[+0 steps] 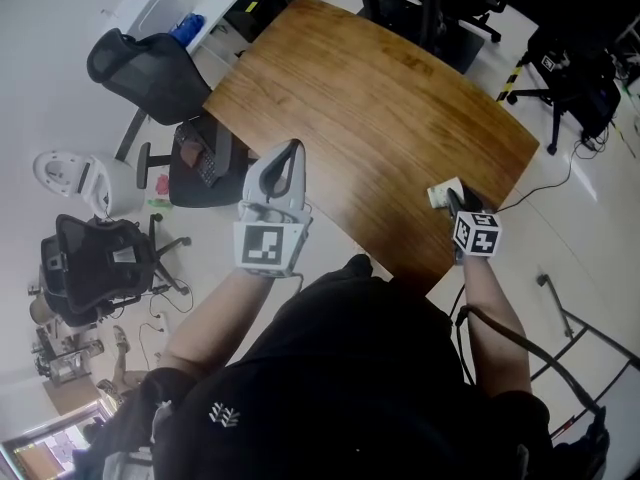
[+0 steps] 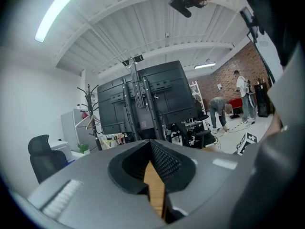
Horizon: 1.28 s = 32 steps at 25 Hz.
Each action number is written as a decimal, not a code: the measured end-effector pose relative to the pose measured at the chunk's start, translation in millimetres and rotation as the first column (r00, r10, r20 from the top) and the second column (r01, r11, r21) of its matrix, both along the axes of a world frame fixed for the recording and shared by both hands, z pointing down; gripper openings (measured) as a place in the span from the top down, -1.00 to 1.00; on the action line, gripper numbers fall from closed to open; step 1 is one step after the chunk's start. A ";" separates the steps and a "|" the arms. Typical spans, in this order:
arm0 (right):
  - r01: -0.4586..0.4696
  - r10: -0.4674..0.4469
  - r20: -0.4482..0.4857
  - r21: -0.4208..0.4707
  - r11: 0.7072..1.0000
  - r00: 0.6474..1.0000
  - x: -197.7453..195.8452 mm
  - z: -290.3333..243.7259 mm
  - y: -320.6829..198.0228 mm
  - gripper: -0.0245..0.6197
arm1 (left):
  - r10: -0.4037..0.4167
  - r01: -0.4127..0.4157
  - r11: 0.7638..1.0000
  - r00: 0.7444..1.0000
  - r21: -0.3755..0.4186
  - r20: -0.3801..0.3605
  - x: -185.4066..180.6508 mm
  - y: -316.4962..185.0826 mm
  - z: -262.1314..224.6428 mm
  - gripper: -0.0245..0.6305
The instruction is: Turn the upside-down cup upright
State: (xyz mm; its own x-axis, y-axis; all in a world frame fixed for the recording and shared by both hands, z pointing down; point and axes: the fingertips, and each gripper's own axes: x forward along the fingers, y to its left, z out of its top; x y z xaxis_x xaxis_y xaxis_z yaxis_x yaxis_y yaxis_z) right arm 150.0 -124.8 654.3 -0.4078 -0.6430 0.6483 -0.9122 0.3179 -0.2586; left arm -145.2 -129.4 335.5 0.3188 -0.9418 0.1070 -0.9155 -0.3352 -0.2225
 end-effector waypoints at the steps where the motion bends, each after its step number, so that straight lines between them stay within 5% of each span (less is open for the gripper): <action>1: 0.005 -0.005 -0.008 0.004 1.000 1.000 -0.5 -0.1 0.5 0.43 | 0.002 -0.002 1.000 1.000 -0.001 0.002 0.2 0.7 0.7 0.93; 14: 0.241 -0.208 -0.228 0.129 0.962 0.951 -30.9 -37.4 5.0 0.87 | 0.026 -0.025 1.000 0.999 0.003 -0.025 4.7 -3.9 4.9 0.93; 26: 0.266 -0.237 -0.290 0.063 0.962 0.927 -34.5 -17.6 17.7 0.85 | 0.019 -0.020 1.000 0.999 -0.016 -0.043 -0.2 -6.3 11.8 0.93; 32: 0.257 -0.223 -0.273 0.093 0.962 0.936 -40.9 -26.6 21.8 0.58 | 0.060 -0.063 0.996 0.997 -0.063 -0.041 2.3 -6.1 33.4 0.93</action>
State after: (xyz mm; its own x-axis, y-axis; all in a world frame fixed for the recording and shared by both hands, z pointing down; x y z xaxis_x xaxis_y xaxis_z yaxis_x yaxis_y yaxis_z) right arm 109.0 -103.0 627.7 -0.3903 -0.6295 0.6719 -0.8343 0.5504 0.0310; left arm -142.9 -135.5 368.9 0.3811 -0.9118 0.1532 -0.9002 -0.4037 -0.1631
